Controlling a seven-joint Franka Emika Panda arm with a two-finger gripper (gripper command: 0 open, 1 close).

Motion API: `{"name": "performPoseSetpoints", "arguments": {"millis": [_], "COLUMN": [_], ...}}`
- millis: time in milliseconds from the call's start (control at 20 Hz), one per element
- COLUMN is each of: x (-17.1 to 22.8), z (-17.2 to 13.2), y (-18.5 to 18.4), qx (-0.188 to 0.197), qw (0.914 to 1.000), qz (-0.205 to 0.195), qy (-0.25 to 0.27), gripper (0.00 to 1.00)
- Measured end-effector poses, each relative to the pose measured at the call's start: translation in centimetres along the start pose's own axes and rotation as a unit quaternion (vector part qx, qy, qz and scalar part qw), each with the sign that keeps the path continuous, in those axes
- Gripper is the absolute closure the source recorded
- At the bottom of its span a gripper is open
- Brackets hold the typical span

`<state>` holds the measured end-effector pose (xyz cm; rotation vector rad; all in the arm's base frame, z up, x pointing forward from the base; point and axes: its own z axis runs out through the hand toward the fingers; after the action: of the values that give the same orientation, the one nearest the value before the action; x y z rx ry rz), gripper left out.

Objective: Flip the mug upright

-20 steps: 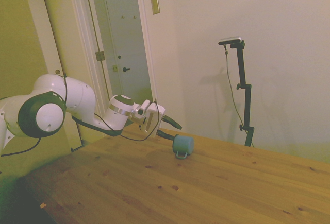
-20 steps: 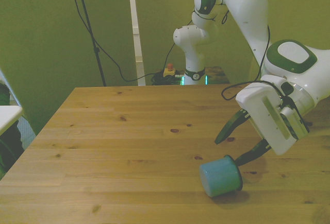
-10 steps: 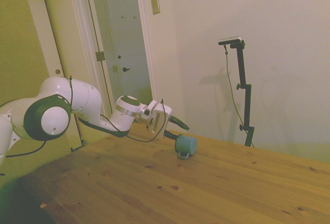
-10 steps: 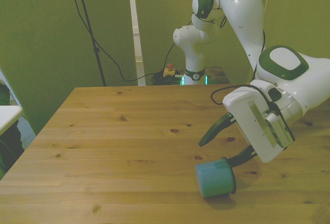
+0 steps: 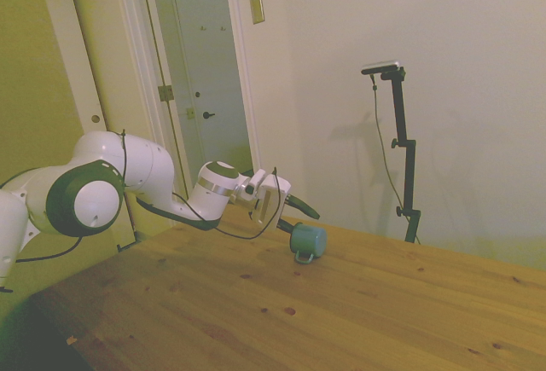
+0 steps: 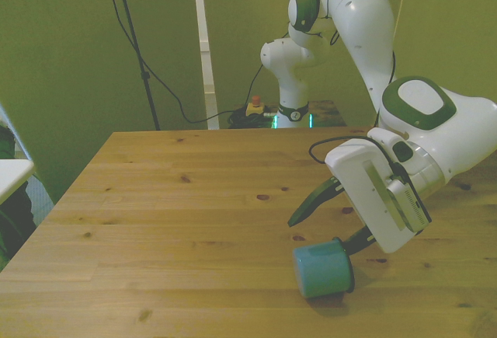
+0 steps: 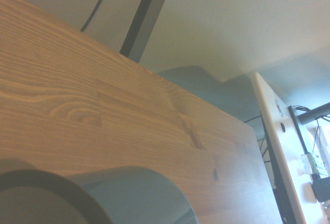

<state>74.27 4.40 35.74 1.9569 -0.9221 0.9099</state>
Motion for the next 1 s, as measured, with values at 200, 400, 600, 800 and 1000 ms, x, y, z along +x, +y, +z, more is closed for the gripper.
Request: {"name": "performPoseSetpoints", "arguments": {"millis": [200,400,600,800,1000], "x": [0.1,-0.2,-0.4,-0.6,-0.7], "z": [0.7,1.2,1.3,1.5,1.7], "y": [0.2,0.2,0.1,0.0,0.0], "qx": [-0.005,-0.007,-0.008,-0.009,-0.010], "qw": [1.0000,1.0000,1.0000,0.9999,0.9999], "qz": [0.001,-0.001,-0.002,-0.004,-0.004], "qy": [-0.002,-0.004,-0.004,-0.005,-0.005], "gripper": [1.00,1.00,1.00,1.00,1.00]}}
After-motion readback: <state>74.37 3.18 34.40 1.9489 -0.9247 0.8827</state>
